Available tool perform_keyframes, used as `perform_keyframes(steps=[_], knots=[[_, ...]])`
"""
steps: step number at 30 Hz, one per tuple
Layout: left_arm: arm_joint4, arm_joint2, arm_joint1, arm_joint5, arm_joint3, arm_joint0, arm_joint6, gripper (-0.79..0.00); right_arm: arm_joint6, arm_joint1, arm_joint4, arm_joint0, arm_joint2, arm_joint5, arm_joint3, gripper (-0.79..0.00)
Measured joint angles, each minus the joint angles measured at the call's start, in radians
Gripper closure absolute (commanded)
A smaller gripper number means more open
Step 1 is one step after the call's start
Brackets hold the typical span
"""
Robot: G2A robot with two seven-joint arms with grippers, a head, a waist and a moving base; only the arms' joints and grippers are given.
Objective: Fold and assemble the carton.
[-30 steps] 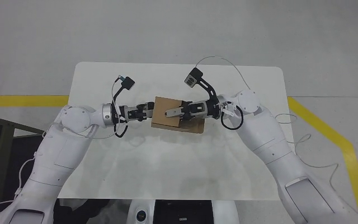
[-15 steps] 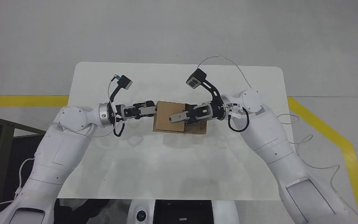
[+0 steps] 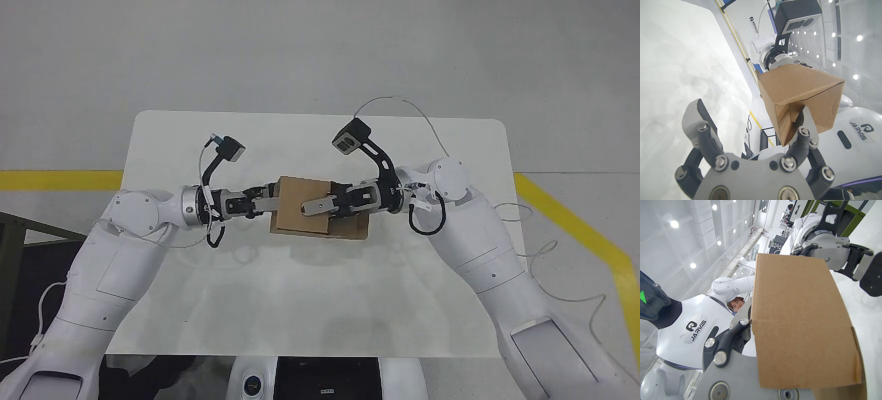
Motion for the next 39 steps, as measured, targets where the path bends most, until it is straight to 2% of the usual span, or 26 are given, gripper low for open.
perform_keyframes(steps=[21, 33, 39], knots=[[0.008, 0.01, -0.005, 0.009, -0.006, -0.008, -0.008, -0.785, 0.004, -0.008, 0.002, 0.007, -0.011, 0.004, 0.003, 0.0], [0.044, -0.073, 0.011, -0.013, 0.018, 0.015, 0.024, -0.785, 0.016, 0.004, -0.054, 0.004, 0.012, 0.024, 0.063, 0.0], [0.1, -0.104, 0.016, -0.095, -0.002, 0.031, 0.069, -0.785, -0.002, 0.005, -0.161, 0.024, -0.015, 0.091, 0.117, 0.0]])
